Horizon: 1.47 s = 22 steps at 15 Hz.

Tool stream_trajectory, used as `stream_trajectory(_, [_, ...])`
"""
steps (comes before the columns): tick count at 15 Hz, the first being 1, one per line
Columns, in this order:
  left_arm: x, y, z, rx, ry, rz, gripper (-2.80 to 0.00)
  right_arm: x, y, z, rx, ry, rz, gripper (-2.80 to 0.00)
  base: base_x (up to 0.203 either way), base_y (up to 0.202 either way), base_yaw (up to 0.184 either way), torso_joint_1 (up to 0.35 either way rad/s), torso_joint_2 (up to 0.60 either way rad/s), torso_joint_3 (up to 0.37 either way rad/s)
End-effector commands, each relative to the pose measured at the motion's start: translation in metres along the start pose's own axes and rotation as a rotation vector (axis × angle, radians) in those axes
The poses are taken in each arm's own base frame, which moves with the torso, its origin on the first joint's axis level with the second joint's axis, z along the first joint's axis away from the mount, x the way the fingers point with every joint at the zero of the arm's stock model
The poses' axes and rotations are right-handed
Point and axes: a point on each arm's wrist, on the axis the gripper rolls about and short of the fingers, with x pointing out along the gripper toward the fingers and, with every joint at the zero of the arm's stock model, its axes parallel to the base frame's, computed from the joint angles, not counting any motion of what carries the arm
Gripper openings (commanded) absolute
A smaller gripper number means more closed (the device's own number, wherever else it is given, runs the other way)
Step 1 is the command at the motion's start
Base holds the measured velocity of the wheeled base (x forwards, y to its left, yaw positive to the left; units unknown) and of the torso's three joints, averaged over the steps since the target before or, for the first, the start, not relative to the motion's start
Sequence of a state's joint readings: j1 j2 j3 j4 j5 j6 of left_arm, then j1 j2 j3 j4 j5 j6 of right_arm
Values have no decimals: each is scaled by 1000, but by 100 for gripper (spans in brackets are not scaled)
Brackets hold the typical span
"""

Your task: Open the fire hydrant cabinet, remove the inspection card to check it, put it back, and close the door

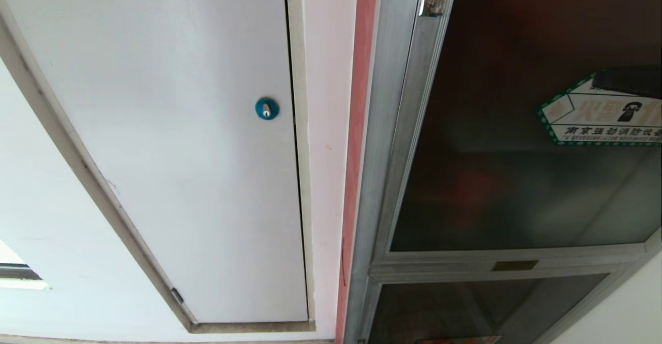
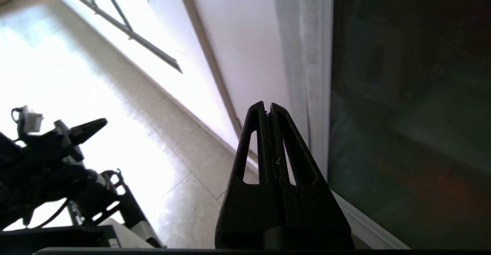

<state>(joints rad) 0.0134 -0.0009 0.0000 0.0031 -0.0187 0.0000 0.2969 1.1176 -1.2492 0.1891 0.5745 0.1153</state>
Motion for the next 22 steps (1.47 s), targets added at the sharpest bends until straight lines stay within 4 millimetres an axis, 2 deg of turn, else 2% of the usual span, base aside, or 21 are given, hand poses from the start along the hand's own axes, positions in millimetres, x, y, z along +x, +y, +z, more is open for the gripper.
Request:
stream_trajectory(1, [0,0,0,0,-1,1,-280,13,1,-2,12,31,53,-280,0,0,0,0,0,0])
stream_trajectory(9, [0,0,0,0,-1,1,-280,51,18,9,19,23,23,-280,0,0,0,0,0,0])
stream_trajectory(13, [0,0,0,0,-1,1,-280,66,15,15,56,-42,-22,-280,0,0,0,0,0,0])
stream_trajectory(16, [0,0,0,0,-1,1,-280,69,15,20,56,-57,-17,-280,0,0,0,0,0,0])
stream_trajectory(22, [0,0,0,0,-1,1,-280,100,7,37,51,-84,-37,-280,0,0,0,0,0,0])
